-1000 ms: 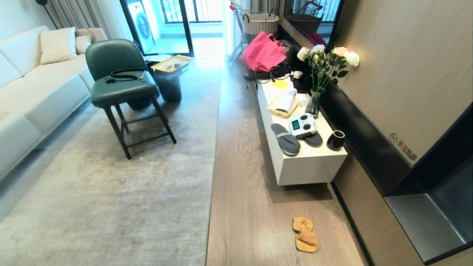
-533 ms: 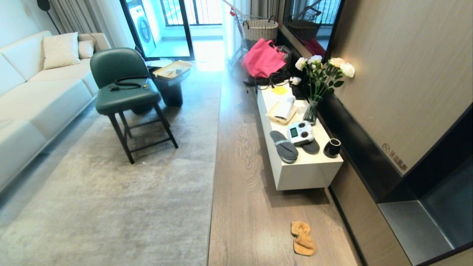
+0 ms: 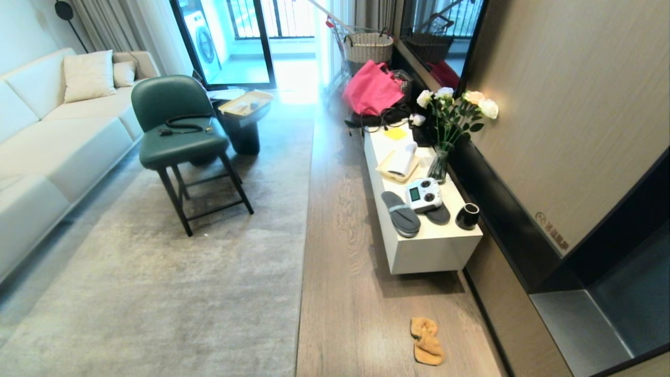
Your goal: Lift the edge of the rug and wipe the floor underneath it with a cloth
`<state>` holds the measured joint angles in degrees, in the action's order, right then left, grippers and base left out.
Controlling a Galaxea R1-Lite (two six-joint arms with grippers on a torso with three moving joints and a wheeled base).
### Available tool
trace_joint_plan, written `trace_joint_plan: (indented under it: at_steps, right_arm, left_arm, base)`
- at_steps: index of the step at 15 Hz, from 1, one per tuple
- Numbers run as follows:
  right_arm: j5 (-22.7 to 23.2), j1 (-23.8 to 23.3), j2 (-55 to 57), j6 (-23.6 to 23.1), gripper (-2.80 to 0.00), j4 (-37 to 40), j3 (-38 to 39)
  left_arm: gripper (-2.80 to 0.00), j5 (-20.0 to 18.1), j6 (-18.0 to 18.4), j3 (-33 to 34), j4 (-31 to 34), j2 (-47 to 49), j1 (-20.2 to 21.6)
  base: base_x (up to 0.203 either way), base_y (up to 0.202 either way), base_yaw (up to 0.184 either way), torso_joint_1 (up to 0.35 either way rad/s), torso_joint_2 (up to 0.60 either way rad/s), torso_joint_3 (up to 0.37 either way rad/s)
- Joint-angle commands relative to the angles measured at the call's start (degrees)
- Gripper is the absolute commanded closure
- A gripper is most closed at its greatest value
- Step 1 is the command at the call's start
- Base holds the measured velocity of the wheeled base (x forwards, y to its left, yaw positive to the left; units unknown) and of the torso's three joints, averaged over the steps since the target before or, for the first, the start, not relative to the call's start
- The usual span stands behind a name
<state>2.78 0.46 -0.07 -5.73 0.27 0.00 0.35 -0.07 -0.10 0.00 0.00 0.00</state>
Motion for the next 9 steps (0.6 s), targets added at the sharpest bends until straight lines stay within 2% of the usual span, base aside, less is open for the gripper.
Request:
trace_joint_plan:
  at_steps: [1, 9]
  right_arm:
    - [0.0, 0.0, 0.1, -0.1, 0.00, 0.0, 0.0]
    - [0.0, 0.0, 0.1, -0.2, 0.00, 0.1, 0.0]
  left_arm:
    - [0.00, 0.0, 0.0, 0.0, -0.1, 0.0, 0.0]
    - [0.00, 0.0, 0.0, 0.0, -0.1, 0.0, 0.0]
  base:
    - [0.000, 0.000, 0.000, 0.151, -0.34, -0.200]
    - [0.000, 0.000, 0.000, 0.150, -0.33, -0.181]
